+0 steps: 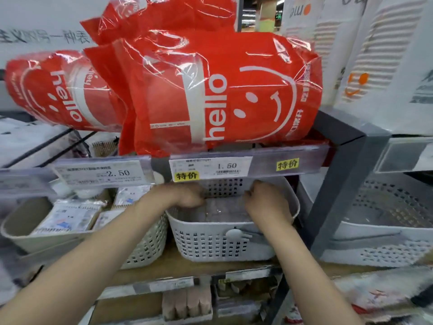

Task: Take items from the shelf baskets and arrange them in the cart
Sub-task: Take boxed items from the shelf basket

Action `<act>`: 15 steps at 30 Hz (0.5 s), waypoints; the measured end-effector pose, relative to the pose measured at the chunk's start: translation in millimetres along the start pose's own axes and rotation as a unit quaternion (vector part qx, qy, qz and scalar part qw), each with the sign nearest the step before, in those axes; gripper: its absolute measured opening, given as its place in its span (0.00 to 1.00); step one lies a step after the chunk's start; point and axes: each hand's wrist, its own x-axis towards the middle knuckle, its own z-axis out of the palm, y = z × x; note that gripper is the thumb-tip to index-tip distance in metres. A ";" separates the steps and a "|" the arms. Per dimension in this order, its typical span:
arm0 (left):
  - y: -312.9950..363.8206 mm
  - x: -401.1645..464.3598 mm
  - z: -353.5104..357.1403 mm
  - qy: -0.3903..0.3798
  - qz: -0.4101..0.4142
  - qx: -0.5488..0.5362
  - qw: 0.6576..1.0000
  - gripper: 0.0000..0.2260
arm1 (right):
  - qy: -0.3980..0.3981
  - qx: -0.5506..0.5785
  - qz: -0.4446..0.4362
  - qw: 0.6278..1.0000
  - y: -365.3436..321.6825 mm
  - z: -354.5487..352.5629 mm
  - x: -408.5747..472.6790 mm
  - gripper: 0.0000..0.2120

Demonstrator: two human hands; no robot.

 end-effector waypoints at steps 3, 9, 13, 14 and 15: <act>3.8 -29.2 10.9 0.093 0.005 -0.008 0.996 0.15 | 0.065 0.051 -0.087 0.993 1.9 -3.1 -8.7 0.13; 27.8 -80.5 73.5 0.327 0.022 -0.034 0.944 0.13 | 0.144 -0.001 -0.278 0.950 9.0 -1.9 -24.4 0.09; 42.5 -91.7 98.3 0.388 -0.026 0.030 0.921 0.14 | 0.146 -0.030 -0.357 0.922 13.9 -0.4 -29.3 0.11; 45.5 -95.2 102.9 0.387 -0.041 0.028 0.921 0.17 | 0.141 -0.035 -0.369 0.918 15.3 -0.3 -30.4 0.13; 47.7 -98.8 107.0 0.390 -0.049 0.022 0.919 0.19 | 0.144 -0.030 -0.382 0.912 16.8 -0.9 -31.3 0.15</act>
